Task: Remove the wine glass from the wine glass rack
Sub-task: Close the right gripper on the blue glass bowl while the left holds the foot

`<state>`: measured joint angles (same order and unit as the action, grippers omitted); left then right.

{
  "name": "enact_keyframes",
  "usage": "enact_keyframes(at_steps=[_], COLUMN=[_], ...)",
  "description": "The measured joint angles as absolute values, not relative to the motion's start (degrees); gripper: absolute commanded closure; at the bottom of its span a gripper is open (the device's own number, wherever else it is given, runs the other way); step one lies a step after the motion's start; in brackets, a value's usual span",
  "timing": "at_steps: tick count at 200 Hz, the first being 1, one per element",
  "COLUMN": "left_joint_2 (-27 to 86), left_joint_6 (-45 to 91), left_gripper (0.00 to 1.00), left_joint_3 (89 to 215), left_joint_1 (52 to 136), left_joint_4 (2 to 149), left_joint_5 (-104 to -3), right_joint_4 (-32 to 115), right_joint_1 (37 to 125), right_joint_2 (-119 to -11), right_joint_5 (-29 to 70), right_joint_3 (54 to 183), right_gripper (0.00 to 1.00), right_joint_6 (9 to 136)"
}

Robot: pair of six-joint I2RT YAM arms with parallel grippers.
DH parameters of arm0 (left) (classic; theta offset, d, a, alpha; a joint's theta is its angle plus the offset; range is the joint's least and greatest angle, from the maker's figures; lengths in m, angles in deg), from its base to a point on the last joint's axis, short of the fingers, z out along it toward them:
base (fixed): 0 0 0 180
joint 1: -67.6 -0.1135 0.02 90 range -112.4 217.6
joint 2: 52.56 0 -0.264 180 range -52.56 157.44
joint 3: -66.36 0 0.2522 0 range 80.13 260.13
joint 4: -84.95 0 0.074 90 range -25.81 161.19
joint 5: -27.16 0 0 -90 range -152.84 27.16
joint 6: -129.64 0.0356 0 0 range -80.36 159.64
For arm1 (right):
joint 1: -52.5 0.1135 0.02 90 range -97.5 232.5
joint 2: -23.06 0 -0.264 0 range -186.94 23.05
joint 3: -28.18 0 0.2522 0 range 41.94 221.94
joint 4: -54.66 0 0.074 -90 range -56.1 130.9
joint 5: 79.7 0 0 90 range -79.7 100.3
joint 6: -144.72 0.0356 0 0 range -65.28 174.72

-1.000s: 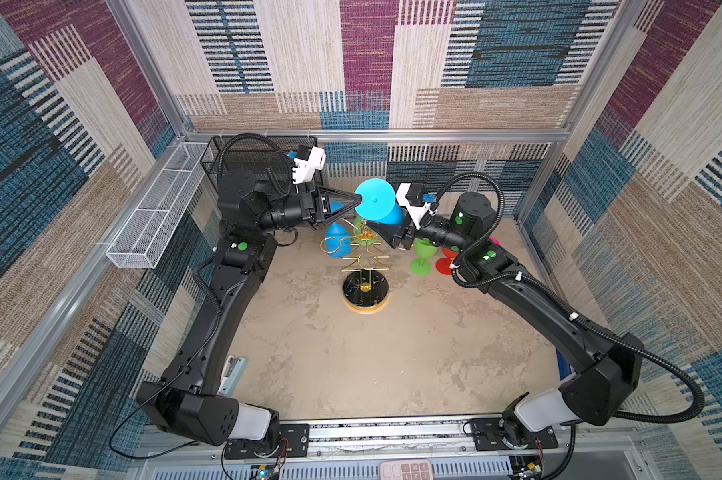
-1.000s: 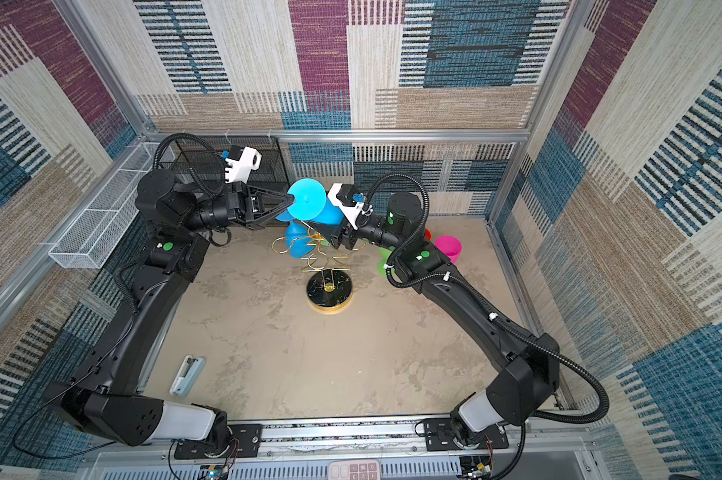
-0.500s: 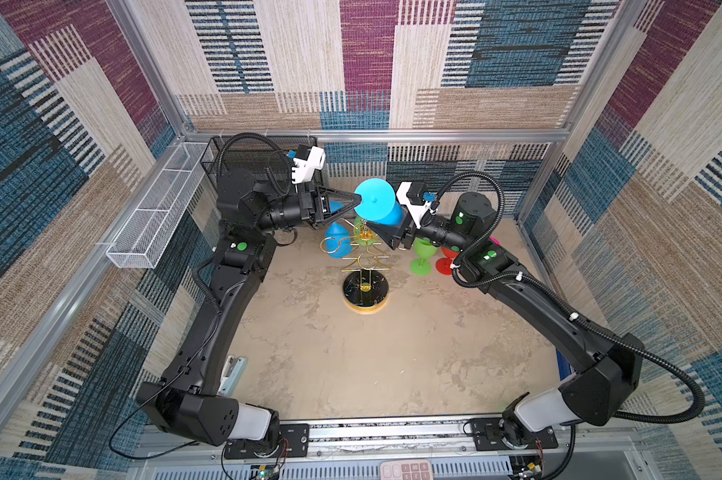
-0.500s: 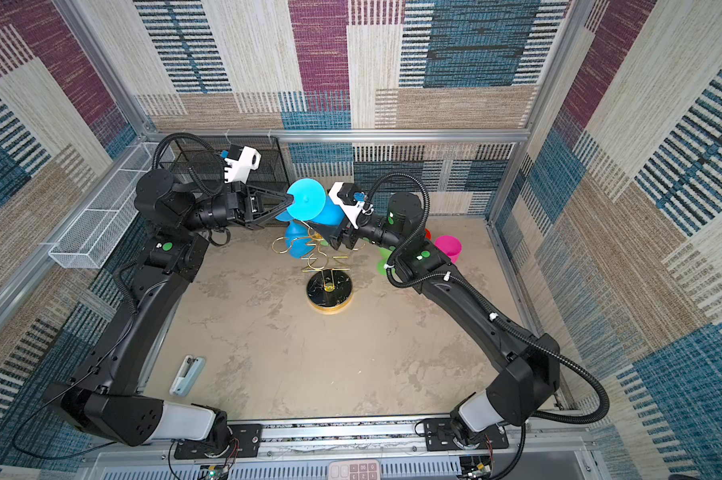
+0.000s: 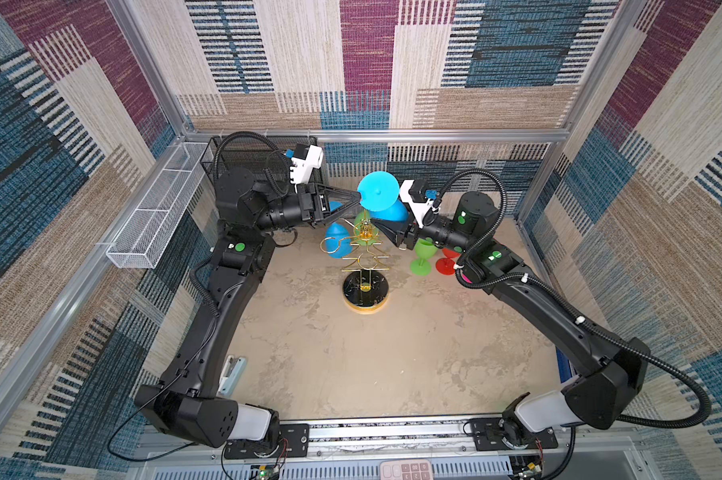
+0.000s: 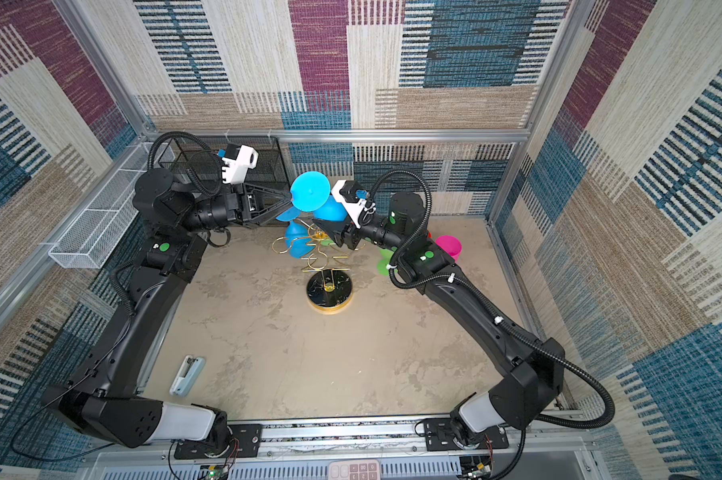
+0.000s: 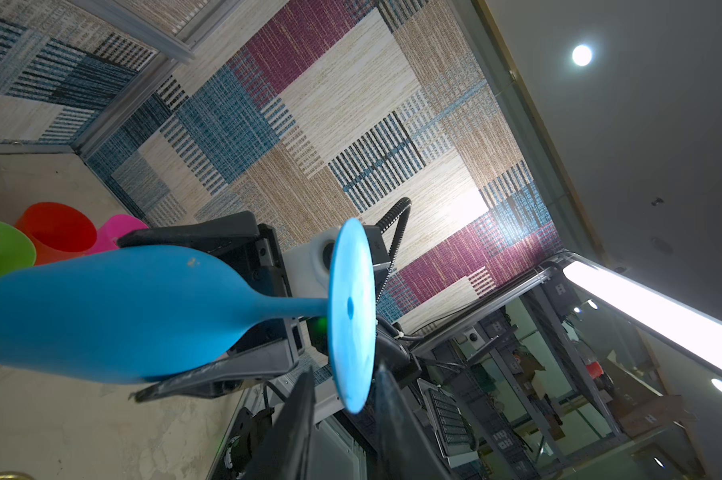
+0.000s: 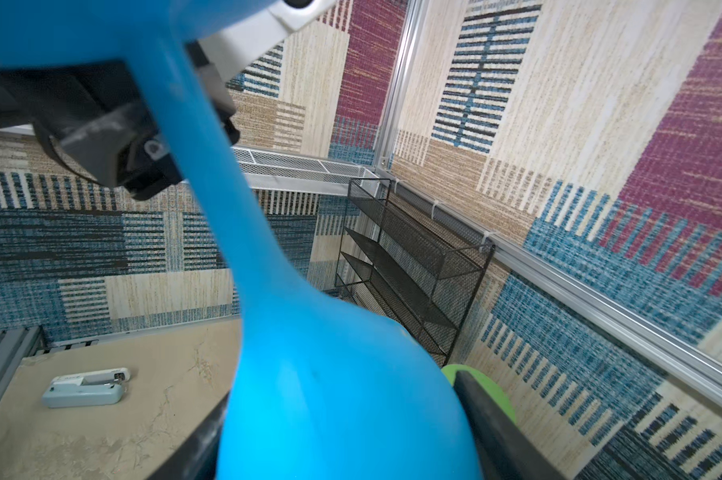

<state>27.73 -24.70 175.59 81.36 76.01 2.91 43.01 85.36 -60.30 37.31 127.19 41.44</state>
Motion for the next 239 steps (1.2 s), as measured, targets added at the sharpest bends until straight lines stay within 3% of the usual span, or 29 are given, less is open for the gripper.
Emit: enact_keyframes(at_steps=[96,163,239], left_joint_2=[26.47,29.22,31.54], left_joint_6=[7.28,32.89,52.80], left_gripper=[0.59,0.62,0.63], left_joint_3=[164.22,160.53,156.53], left_joint_1=[82.43,85.08,85.89], left_joint_4=[76.12,91.15,106.82], left_joint_5=[-20.61,-18.66,-12.91], right_joint_4=[16.61,1.74,-1.10], right_joint_1=[85.41,85.43,85.43], right_joint_2=[-54.74,-55.66,-58.99], right_joint_5=[25.42,23.80,28.65], right_joint_3=[137.53,141.55,141.84], right_gripper=[0.49,0.51,0.52], right_joint_6=[48.46,52.35,54.45])
